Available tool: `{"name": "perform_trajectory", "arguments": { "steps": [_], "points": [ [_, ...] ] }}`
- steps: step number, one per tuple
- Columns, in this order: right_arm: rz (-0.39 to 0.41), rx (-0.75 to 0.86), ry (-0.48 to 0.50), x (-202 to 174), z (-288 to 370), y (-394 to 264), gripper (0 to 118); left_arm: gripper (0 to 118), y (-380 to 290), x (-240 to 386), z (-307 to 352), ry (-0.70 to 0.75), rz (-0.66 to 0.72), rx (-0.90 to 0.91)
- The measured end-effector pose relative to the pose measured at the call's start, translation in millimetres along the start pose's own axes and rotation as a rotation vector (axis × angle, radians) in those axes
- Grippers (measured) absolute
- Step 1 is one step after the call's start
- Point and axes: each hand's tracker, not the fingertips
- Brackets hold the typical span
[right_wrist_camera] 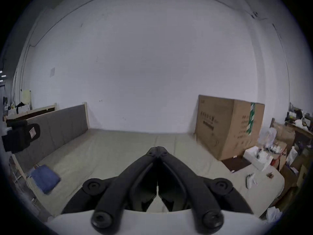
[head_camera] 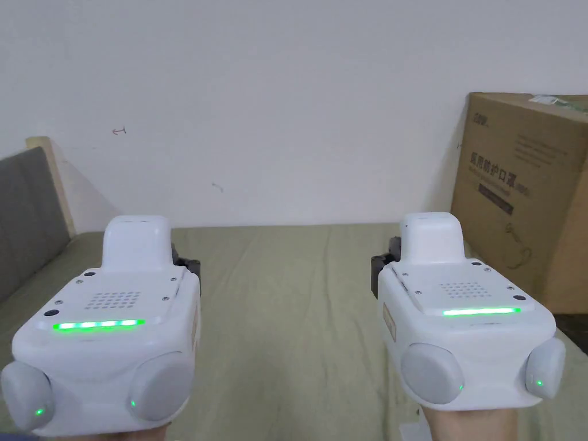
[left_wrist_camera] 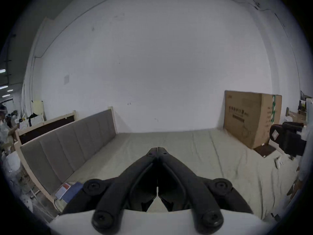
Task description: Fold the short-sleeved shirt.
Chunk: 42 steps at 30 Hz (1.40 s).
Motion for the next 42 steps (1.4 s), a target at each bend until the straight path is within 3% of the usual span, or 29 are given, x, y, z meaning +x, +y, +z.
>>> {"name": "perform_trajectory", "arguments": {
  "steps": [5, 6, 7, 9, 10, 11, 13, 17, 20, 30, 36, 42],
  "points": [
    [-0.012, 0.040, 0.001, -3, 8, 2, 1, 0, 1, 1, 8, 0.006, -0.002, 0.043],
    [-0.018, 0.038, 0.004, -3, 9, 3, 8, 0, 0, 1, 10, 0.013, -0.003, 0.062],
    [-0.021, 0.039, 0.007, -3, 10, 3, 26, 2, -1, 2, 11, 0.014, -0.017, 0.070],
    [-0.020, 0.043, 0.008, -3, 9, 4, 71, 18, -1, 4, 12, 0.040, -0.028, 0.081],
    [-0.019, 0.041, 0.002, -3, 9, 3, 97, 36, -1, 3, 12, 0.039, -0.032, 0.084],
    [-0.017, 0.041, 0.002, -3, 9, 2, 107, 51, -1, 3, 12, 0.034, -0.029, 0.082],
    [-0.020, 0.051, 0.006, -2, 11, 1, 110, 79, -1, 2, 10, -0.006, -0.023, 0.064],
    [-0.014, 0.050, 0.002, -2, 10, 0, 111, 88, -5, 4, 9, -0.025, -0.029, 0.069],
    [-0.014, 0.044, 0.005, 0, 8, -1, 111, 118, -5, 1, 7, -0.081, 0.007, 0.023],
    [-0.046, 0.006, -0.004, 12, 2, -7, 111, 118, -6, -3, 2, -0.199, 0.039, 0.000],
    [-0.039, -0.009, -0.008, 13, 0, -9, 111, 118, -6, 3, -2, -0.093, 0.020, -0.027],
    [-0.047, -0.017, -0.005, 15, -1, -11, 111, 118, -11, 5, -3, -0.113, 0.007, -0.035]
  ]
}}
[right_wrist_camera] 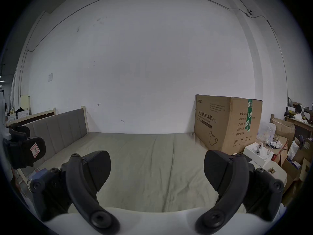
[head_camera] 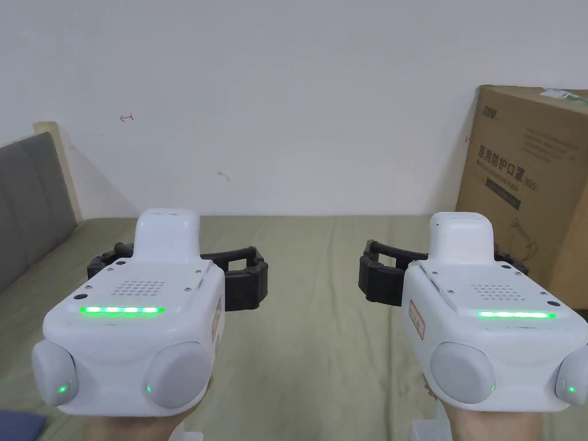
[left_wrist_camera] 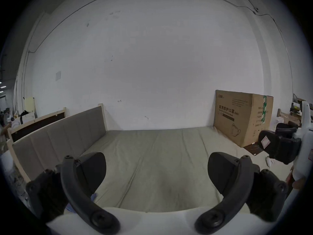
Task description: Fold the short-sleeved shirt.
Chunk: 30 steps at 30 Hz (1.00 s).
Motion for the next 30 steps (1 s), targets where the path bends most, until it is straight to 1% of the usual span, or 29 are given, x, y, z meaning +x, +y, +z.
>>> {"name": "perform_trajectory", "arguments": {
  "steps": [1, 3, 4, 9, 15, 17, 19, 21, 25, 30],
  "points": [
    [0.001, -0.002, 0.000, 0, 0, 0, 111, 118, -1, 2, -1, -0.002, -0.010, -0.001],
    [0.002, -0.002, -0.001, 1, 0, -1, 111, 118, -2, 7, -2, 0.123, -0.024, -0.012],
    [0.003, -0.004, 0.001, 1, -1, -2, 111, 118, -3, 7, -3, 0.144, -0.036, 0.002],
    [0.003, -0.019, 0.003, 3, -4, -5, 111, 118, -1, 2, -4, 0.034, 0.013, -0.028],
    [-0.012, -0.021, -0.004, 9, -5, -7, 111, 118, -1, 4, -3, 0.066, -0.007, -0.016],
    [-0.015, -0.021, -0.007, 10, -5, -7, 111, 118, 1, 1, -2, 0.049, 0.017, -0.026],
    [-0.016, -0.023, -0.007, 11, -6, -8, 111, 118, 5, 1, 0, 0.007, 0.072, -0.048],
    [-0.016, -0.027, -0.010, 11, -6, -9, 111, 118, 8, 3, -2, 0.015, 0.067, -0.071],
    [-0.018, -0.031, -0.011, 12, -7, -10, 111, 118, 3, 12, -2, 0.050, -0.017, -0.070],
    [-0.013, -0.037, -0.017, 13, -9, -11, 111, 118, 0, 20, 2, 0.112, -0.030, -0.065]
  ]
}}
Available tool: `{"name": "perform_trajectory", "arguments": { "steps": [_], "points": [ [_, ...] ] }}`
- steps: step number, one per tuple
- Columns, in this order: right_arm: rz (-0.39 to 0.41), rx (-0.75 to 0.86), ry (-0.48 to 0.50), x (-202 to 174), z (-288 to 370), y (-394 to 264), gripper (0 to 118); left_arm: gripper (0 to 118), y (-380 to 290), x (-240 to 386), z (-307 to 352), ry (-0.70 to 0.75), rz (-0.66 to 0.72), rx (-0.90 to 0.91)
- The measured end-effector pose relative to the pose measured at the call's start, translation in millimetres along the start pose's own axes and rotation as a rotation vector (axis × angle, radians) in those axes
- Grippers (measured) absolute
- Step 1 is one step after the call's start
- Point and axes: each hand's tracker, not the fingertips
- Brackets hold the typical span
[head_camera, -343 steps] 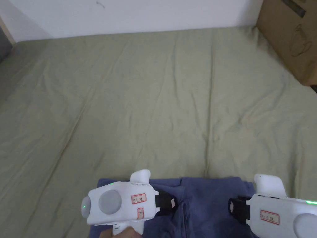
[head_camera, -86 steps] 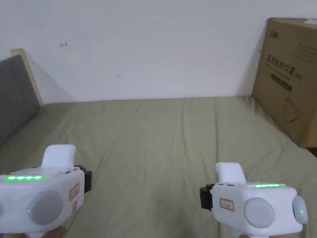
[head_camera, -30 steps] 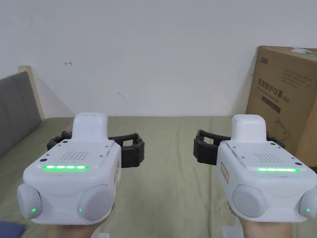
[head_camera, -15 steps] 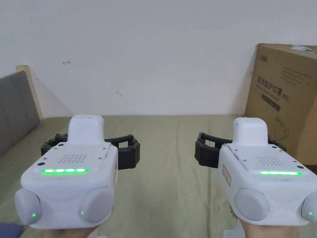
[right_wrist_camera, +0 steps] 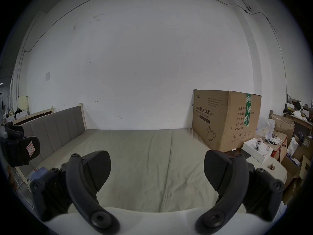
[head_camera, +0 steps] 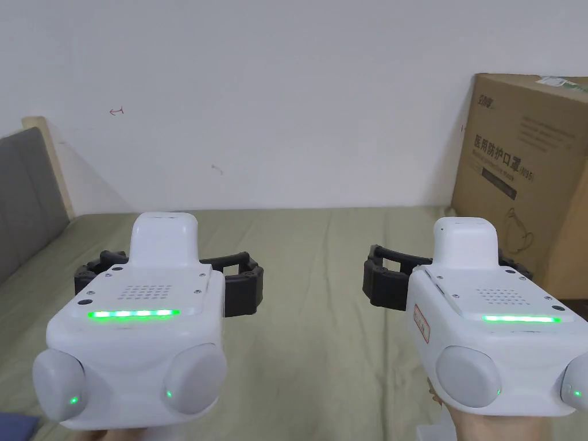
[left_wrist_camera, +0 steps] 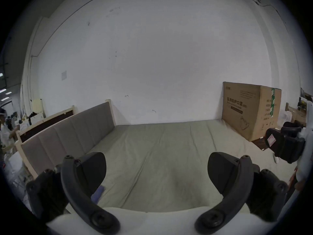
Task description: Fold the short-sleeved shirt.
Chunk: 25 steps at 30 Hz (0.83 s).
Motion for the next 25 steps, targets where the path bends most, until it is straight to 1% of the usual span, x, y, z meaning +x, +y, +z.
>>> {"name": "perform_trajectory", "arguments": {
  "steps": [3, 5, 8, 15, 17, 22, 25],
  "points": [
    [-0.004, -0.005, -0.007, 2, -2, 0, 111, 118, 2, -2, 1, -0.026, 0.006, -0.010],
    [-0.010, -0.007, -0.006, 4, -2, 1, 111, 118, 5, -5, 2, -0.059, 0.038, -0.021],
    [-0.010, -0.005, -0.013, 5, -2, 1, 111, 118, 12, -4, 1, -0.052, 0.041, -0.062],
    [-0.018, -0.018, -0.014, 7, -4, -2, 111, 118, 10, -5, -4, -0.051, 0.035, -0.080],
    [-0.014, -0.021, -0.015, 7, -5, -3, 111, 118, 8, -8, -5, -0.086, 0.036, -0.075],
    [-0.003, -0.024, -0.014, 5, -6, -4, 111, 118, 13, -12, -4, -0.098, 0.072, -0.112],
    [-0.007, -0.028, -0.007, 4, -6, -4, 111, 118, 8, -13, -4, -0.069, 0.083, -0.057]
  ]
}}
